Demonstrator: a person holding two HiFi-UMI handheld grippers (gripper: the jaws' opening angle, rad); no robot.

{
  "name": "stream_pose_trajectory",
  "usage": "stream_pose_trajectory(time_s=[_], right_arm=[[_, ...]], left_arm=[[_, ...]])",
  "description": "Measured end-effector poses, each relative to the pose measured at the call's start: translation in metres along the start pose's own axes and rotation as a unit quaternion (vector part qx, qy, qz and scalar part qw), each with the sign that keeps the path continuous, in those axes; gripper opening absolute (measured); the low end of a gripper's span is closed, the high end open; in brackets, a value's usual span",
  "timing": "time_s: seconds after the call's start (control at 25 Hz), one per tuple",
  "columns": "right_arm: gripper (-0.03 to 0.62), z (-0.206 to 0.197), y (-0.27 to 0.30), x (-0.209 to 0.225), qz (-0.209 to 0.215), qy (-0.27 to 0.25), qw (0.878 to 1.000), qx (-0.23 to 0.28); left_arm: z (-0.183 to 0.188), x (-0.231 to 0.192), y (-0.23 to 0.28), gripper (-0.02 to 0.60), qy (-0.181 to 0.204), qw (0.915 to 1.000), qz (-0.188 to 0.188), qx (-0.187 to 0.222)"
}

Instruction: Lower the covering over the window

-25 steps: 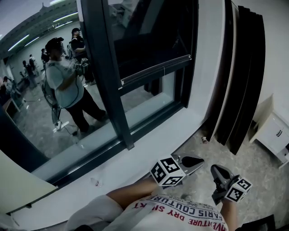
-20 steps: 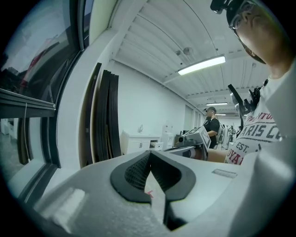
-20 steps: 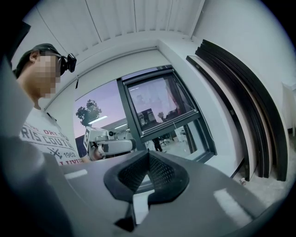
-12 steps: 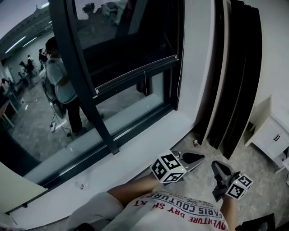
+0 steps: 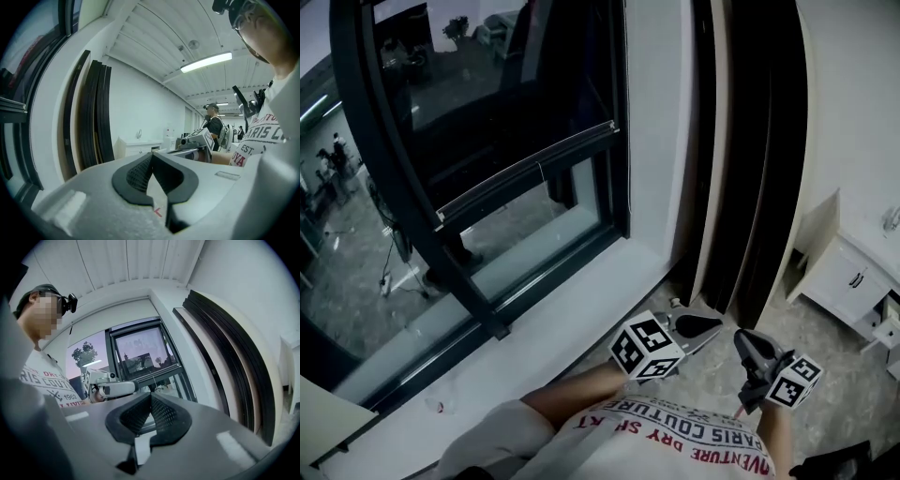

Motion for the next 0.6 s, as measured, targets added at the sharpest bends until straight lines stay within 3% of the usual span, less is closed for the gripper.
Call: stream_pose_trajectory(time_s=[0.4,0.6], right_arm=[[0.006,0.007,0.011,0.051,-0.005,0.018,1.0,0.003],[0.006,0.019,0.036,0.082,-0.015,0.014,1.0,0.003]], left_arm=[[-0.014,-0.036,0.04,0.002,-0.011,0.9997,-0.01,-0.021],[-0.022,-0.076,0.057,0.002,-0.013,0.9996,-0.019,-0.017]])
Point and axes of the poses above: the fingertips, and each gripper's own axes: y forward along the fingers, x to its right, z out of its top, the point moved 2 cm from there along -y, backward along the fingers, and after that the axes turned 11 degrees about y, right-handed, at the moved point
